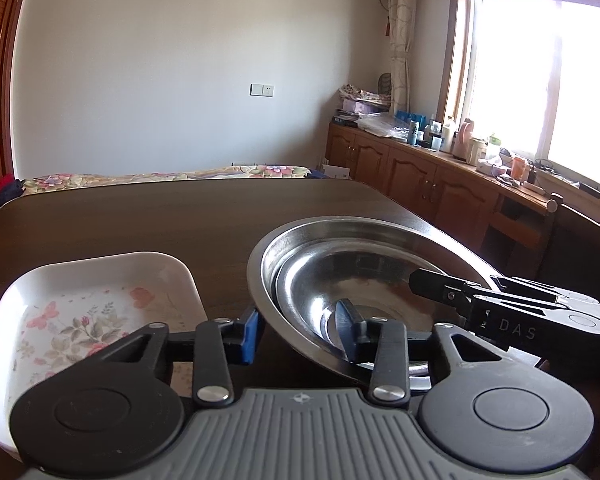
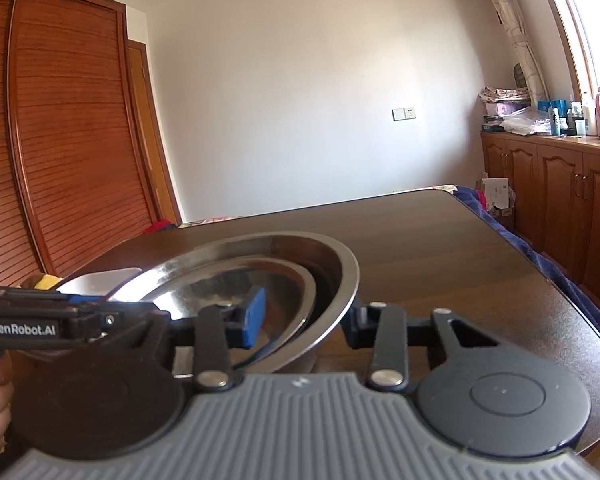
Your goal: Organize plates and bowls
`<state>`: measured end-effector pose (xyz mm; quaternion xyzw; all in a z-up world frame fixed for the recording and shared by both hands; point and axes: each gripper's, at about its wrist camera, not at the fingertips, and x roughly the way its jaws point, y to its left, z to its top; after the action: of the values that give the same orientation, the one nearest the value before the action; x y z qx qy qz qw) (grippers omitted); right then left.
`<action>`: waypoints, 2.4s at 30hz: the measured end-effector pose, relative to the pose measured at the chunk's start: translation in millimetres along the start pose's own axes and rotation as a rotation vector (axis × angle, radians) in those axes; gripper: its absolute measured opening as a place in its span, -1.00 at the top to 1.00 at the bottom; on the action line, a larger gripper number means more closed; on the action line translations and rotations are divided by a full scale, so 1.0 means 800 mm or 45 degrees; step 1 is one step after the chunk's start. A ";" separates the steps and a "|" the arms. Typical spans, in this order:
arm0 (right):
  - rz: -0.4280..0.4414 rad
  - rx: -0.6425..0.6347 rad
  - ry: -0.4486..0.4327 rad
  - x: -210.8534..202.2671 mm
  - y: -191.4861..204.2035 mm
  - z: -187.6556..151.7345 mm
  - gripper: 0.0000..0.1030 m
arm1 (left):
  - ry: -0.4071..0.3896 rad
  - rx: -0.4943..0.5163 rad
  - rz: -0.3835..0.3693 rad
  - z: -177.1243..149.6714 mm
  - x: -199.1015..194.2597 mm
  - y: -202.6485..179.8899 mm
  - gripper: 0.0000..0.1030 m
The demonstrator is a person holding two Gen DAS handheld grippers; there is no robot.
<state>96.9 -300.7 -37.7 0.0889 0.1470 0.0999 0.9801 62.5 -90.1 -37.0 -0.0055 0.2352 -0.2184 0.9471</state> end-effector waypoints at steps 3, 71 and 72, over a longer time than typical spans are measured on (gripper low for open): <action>0.001 0.012 -0.002 -0.001 -0.001 0.000 0.23 | -0.003 0.004 -0.003 -0.002 -0.003 0.001 0.20; 0.274 -0.197 0.015 0.032 0.118 0.053 0.23 | -0.095 -0.044 0.248 0.056 -0.111 0.112 0.20; 0.277 -0.198 0.021 0.033 0.118 0.053 0.23 | -0.091 -0.048 0.248 0.054 -0.112 0.114 0.20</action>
<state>118.1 -209.6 14.1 0.0273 0.1363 0.2176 0.9661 48.2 25.5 30.6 -0.0081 0.2046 -0.1204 0.9714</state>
